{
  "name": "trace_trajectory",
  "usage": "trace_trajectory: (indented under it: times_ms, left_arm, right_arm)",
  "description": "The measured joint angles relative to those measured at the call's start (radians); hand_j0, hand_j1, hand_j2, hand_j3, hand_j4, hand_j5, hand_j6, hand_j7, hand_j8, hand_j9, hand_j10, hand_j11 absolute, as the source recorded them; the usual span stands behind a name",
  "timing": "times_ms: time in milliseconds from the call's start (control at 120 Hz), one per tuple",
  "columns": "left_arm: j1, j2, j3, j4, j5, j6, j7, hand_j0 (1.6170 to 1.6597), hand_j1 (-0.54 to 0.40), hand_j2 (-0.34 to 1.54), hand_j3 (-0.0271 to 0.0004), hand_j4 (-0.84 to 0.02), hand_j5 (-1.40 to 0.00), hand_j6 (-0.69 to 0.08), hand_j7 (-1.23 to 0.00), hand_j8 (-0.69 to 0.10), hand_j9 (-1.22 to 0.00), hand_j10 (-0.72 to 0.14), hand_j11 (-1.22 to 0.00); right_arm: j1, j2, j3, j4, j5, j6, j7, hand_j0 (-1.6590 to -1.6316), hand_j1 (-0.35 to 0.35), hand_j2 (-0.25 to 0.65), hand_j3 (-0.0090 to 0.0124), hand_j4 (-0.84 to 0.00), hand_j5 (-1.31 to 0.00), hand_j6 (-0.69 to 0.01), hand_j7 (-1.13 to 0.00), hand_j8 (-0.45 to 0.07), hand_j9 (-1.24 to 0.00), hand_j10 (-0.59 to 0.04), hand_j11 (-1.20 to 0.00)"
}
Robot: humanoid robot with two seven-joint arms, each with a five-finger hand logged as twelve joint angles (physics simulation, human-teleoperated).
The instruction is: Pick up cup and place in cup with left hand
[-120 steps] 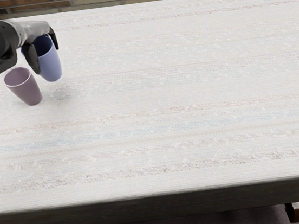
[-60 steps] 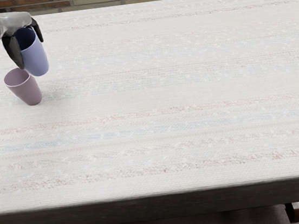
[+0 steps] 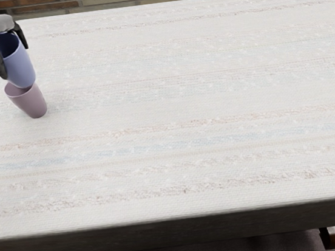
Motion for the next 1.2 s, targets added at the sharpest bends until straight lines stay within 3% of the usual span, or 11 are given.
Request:
trace_trajectory:
  times_ms: [392,608,750,1200]
  left_arm:
    - [0.022,-0.04,0.008,0.141,0.011,0.003,-0.024,1.6536,-0.079,0.06,0.0,-0.489,-0.64,-0.321,-0.64,-0.304,-0.63,-0.456,-0.65]
    - [0.033,-0.054,0.008,0.181,0.011,0.006,-0.094,1.6535,-0.085,0.06,0.0,-0.489,-0.63,-0.314,-0.64,-0.304,-0.63,-0.456,-0.65]
    - [0.057,-0.071,0.008,0.205,0.011,0.006,-0.124,1.6536,-0.081,0.06,0.0,-0.496,-0.63,-0.311,-0.65,-0.301,-0.64,-0.456,-0.65]
    - [0.061,-0.065,0.017,0.215,0.028,0.002,-0.136,1.6539,-0.081,0.07,0.0,-0.497,-0.63,-0.315,-0.64,-0.303,-0.63,-0.459,-0.65]
  right_arm:
    - [0.001,0.0,0.0,0.0,0.0,0.0,0.0,-1.6581,-0.318,-0.005,0.0,-0.026,-0.03,-0.026,-0.03,-0.026,-0.03,-0.026,-0.03]
    - [0.001,0.0,0.0,0.0,0.0,0.0,0.0,-1.6581,-0.318,-0.005,0.0,-0.026,-0.03,-0.026,-0.03,-0.026,-0.03,-0.026,-0.03]
    - [0.001,0.0,0.0,0.0,0.0,0.0,0.0,-1.6581,-0.318,-0.005,0.0,-0.026,-0.03,-0.026,-0.03,-0.026,-0.03,-0.026,-0.03]
    - [0.001,0.0,0.0,0.0,0.0,0.0,0.0,-1.6581,-0.318,-0.005,0.0,-0.026,-0.03,-0.026,-0.03,-0.026,-0.03,-0.026,-0.03]
